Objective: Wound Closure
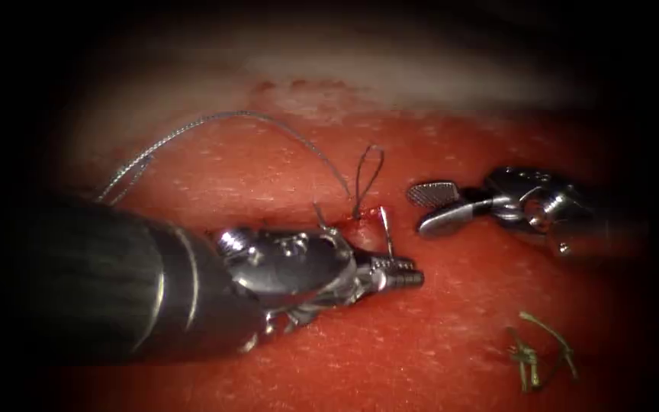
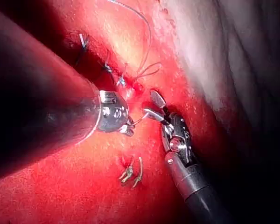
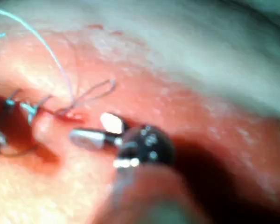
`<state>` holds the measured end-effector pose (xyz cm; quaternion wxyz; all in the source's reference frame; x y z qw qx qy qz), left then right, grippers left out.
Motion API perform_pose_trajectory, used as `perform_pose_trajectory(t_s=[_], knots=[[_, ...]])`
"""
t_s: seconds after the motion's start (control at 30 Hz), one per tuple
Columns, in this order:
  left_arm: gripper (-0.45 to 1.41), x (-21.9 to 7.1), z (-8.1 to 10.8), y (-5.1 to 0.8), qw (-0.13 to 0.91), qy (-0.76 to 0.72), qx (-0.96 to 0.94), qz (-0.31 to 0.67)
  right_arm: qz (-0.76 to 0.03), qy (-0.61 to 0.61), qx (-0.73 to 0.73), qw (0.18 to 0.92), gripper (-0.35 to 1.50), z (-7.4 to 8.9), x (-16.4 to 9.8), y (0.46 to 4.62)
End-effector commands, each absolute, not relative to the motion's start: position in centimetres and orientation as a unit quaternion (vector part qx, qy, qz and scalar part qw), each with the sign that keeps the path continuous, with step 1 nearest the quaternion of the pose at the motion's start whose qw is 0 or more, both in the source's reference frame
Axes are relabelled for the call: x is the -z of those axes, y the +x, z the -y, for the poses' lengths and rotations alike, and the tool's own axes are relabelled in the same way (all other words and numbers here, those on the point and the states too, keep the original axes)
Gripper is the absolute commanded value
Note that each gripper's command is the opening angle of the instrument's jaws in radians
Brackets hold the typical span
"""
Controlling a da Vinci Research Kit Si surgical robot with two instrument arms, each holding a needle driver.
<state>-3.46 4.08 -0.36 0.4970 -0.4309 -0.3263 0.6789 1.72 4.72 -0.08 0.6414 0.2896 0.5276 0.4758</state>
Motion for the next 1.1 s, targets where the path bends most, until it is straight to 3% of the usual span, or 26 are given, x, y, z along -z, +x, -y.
perform_pose_trajectory(t_s=[0.03, 0.37, 0.7, 1.1], knots=[[-0.35, 0.4, -4.0, -3.47, 0.499, -0.434, -0.664, 0.349, -0.528, 0.291, -0.476, 0.641, 1.31, -4.7, 0.0, 1.79], [-0.35, 1.0, -4.1, -3.36, 0.484, -0.448, -0.585, 0.471, -0.529, 0.297, -0.469, 0.642, 1.31, -4.6, 0.0, 1.82], [-0.35, 1.4, -4.2, -3.20, 0.465, -0.446, -0.553, 0.527, -0.529, 0.301, -0.466, 0.643, 1.31, -4.6, 0.0, 1.83], [-0.35, 1.7, -4.5, -3.09, 0.288, -0.489, -0.785, 0.248, -0.529, 0.301, -0.466, 0.642, 1.31, -4.6, 0.0, 1.87]])
